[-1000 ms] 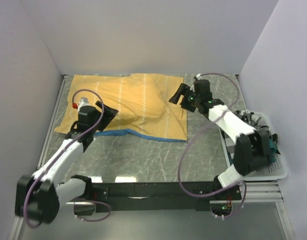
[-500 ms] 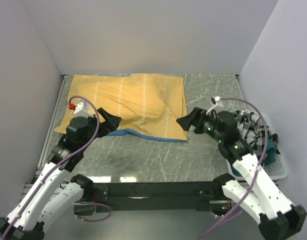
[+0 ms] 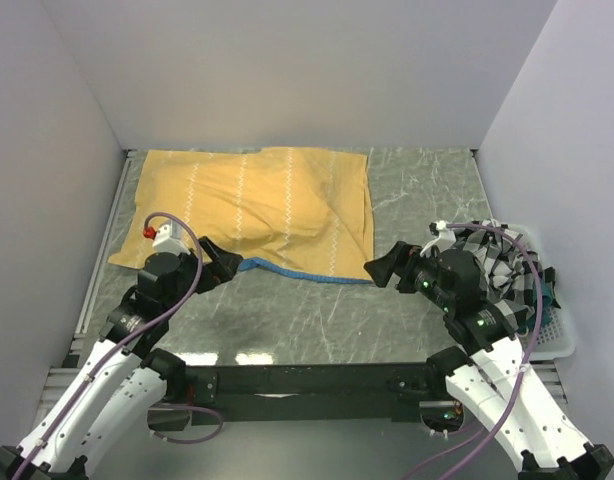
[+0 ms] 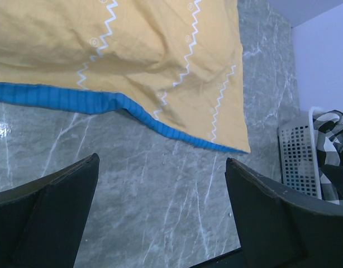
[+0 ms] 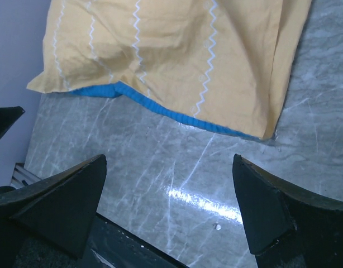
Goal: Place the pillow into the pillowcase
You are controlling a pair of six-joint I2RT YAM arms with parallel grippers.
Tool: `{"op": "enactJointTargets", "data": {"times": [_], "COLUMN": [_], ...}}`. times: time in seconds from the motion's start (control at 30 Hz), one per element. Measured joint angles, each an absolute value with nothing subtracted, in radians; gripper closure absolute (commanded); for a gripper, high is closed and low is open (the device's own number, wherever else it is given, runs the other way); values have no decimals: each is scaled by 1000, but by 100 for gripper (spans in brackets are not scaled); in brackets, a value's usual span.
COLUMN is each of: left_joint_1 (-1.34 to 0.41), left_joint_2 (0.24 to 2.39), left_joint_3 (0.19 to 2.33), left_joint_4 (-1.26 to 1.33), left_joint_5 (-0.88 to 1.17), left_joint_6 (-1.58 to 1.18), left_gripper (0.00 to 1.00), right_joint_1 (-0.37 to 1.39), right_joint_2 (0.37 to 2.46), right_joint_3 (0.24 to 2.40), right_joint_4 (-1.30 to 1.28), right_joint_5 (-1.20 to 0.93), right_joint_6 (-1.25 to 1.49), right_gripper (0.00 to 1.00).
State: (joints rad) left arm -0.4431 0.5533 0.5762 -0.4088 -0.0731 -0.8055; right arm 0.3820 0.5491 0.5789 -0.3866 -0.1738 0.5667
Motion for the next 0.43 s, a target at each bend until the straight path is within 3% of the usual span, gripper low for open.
{"op": "enactJointTargets", "data": {"times": [0.43], "left_joint_1": [-443], "left_joint_2": [548], "left_joint_3": [576], "left_joint_4": [-376], "left_joint_5": [-57], "left_joint_6": [-805], "left_gripper": [1], "right_joint_1": [382], "right_joint_2": [549], "right_joint_3": [569], "right_joint_4": [-391], "right_joint_5": [-172], "right_joint_6": [563], "right_gripper": [0]}}
